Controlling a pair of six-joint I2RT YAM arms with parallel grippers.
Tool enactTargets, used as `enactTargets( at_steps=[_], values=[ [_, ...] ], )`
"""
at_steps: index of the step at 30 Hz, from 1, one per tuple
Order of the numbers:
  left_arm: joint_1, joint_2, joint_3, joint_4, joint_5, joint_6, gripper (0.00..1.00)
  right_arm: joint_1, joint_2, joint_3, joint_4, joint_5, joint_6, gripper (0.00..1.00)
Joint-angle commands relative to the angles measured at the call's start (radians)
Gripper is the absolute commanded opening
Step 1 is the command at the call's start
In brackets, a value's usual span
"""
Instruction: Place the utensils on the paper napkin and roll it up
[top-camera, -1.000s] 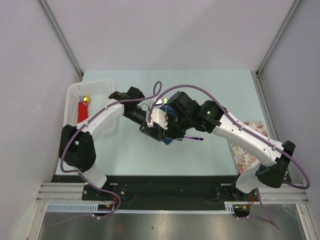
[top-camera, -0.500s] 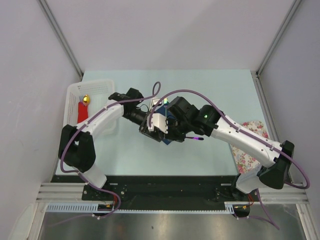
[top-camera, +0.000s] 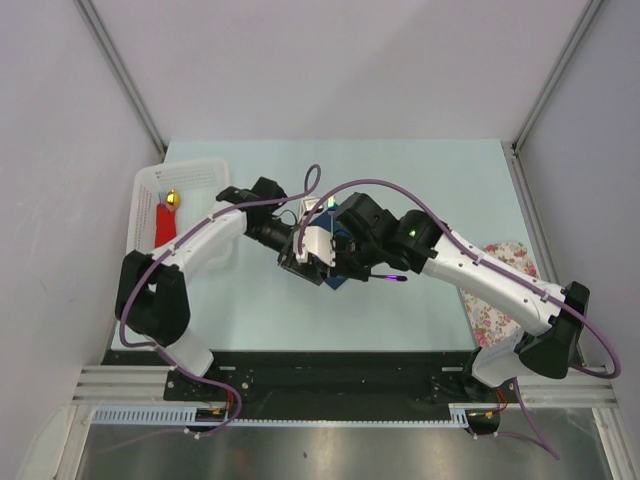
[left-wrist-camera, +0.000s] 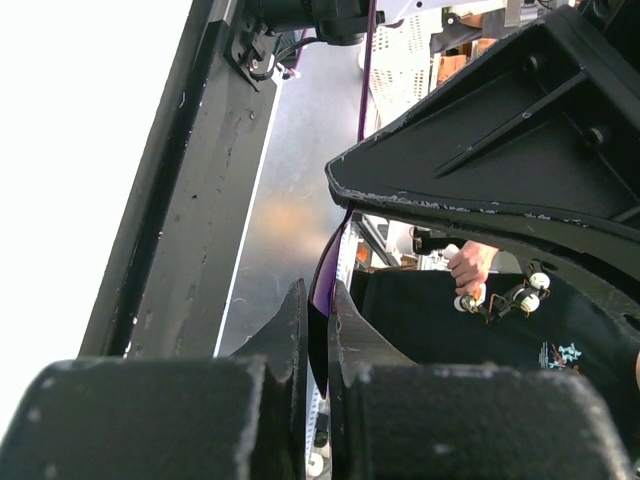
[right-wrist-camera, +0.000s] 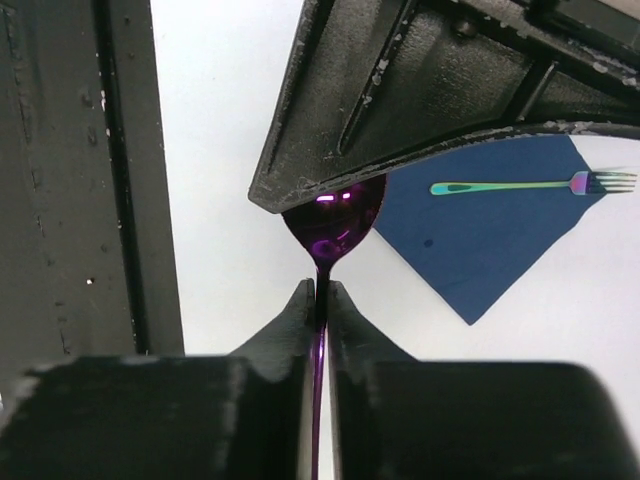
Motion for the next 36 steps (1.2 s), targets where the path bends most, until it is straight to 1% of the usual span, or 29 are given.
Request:
enactTargets(
  at_steps=[1,4,5,7,8,9,10,11,12,13,14,15,16,17,18,19,20,21,22,23,24,25,26,27,28,30,31,32,36],
  values=[
    [0.006,-0.057,-0.005,0.022,0.040,-0.007,0.01,0.014,-0.017,0.045,0.016,-0.006,-0.006,0.00],
    [0.006,-0.069,-0.005,0.030,0.042,-0.010,0.10,0.014,-0.019,0.041,0.015,-0.002,-0.011,0.00],
    [0.008,-0.072,-0.006,0.033,0.043,-0.006,0.20,0.016,-0.020,0.039,0.016,-0.002,-0.009,0.00],
    [0.017,-0.095,-0.012,0.050,0.043,-0.007,0.32,0.014,-0.028,0.035,0.025,0.007,-0.002,0.00],
    [0.040,-0.105,-0.017,0.085,0.043,-0.021,0.47,0.011,-0.033,0.026,0.033,0.008,0.008,0.00],
    [0.060,-0.117,-0.020,0.113,0.036,-0.039,0.55,0.005,-0.042,0.019,0.056,0.008,0.014,0.00],
    [0.083,-0.150,-0.026,0.155,0.016,-0.073,0.66,0.001,-0.048,0.009,0.067,0.010,0.021,0.00],
    [0.142,-0.177,-0.037,0.265,-0.001,-0.164,0.80,-0.009,-0.054,-0.011,0.085,0.014,0.049,0.00],
    [0.173,-0.203,-0.040,0.335,-0.024,-0.215,0.91,-0.022,-0.059,-0.022,0.119,0.011,0.072,0.00],
    [0.205,-0.227,-0.043,0.401,-0.055,-0.261,0.99,-0.070,-0.059,-0.028,0.140,0.005,0.101,0.00],
    [0.263,-0.285,-0.043,0.523,-0.128,-0.332,1.00,-0.108,-0.059,-0.042,0.163,-0.004,0.179,0.00],
    [0.291,-0.310,-0.040,0.576,-0.162,-0.357,1.00,-0.148,-0.053,-0.045,0.211,-0.025,0.223,0.00],
    [0.337,-0.338,-0.040,0.661,-0.209,-0.377,1.00,-0.235,-0.033,-0.047,0.232,-0.032,0.271,0.00],
    [0.357,-0.386,-0.040,0.692,-0.312,-0.404,1.00,-0.277,-0.018,-0.039,0.270,-0.033,0.382,0.00],
    [0.368,-0.416,-0.043,0.725,-0.392,-0.410,1.00,-0.315,-0.002,-0.039,0.292,-0.039,0.431,0.00],
    [0.373,-0.443,-0.045,0.758,-0.464,-0.409,1.00,-0.391,0.030,-0.036,0.312,-0.035,0.486,0.00],
    [0.373,-0.514,-0.067,0.795,-0.600,-0.388,1.00,-0.423,0.044,-0.036,0.355,-0.027,0.530,0.00],
    [0.373,-0.557,-0.098,0.849,-0.668,-0.387,1.00,-0.453,0.061,-0.030,0.378,-0.027,0.611,0.00],
    [0.374,-0.597,-0.136,0.960,-0.728,-0.386,1.00,-0.496,0.096,-0.027,0.395,-0.024,0.648,0.00],
    [0.373,-0.670,-0.191,0.996,-0.839,-0.374,1.00,-0.513,0.108,-0.027,0.435,-0.003,0.687,0.00],
    [0.374,-0.693,-0.212,1.019,-0.889,-0.358,1.00,-0.526,0.125,-0.030,0.450,0.001,0.749,0.00],
    [0.373,-0.717,-0.245,1.050,-0.955,-0.361,1.00,-0.535,0.154,-0.028,0.479,0.014,0.773,0.00],
    [0.373,-0.738,-0.258,1.050,-1.078,-0.387,1.00,-0.536,0.176,-0.028,0.492,0.054,0.805,0.00],
    [0.374,-0.737,-0.261,1.055,-1.090,-0.403,1.00,-0.539,0.196,-0.018,0.501,0.060,0.846,0.00],
    [0.373,-0.728,-0.244,1.015,-1.081,-0.369,1.00,-0.536,0.220,-0.004,0.510,0.067,0.873,0.00],
    [0.373,-0.702,-0.226,0.969,-1.028,-0.338,1.00,-0.518,0.311,0.030,0.501,0.141,0.914,0.00],
    [0.373,-0.697,-0.238,0.949,-1.026,-0.346,1.00,-0.512,0.353,0.088,0.461,0.165,0.952,0.00],
    [0.373,-0.698,-0.249,0.949,-1.030,-0.346,1.00,-0.503,0.424,0.114,0.443,0.171,0.965,0.00],
    [0.371,-0.706,-0.310,0.973,-1.026,-0.349,1.00,-0.487,0.552,0.174,0.432,0.194,1.081,0.00]
  ],
)
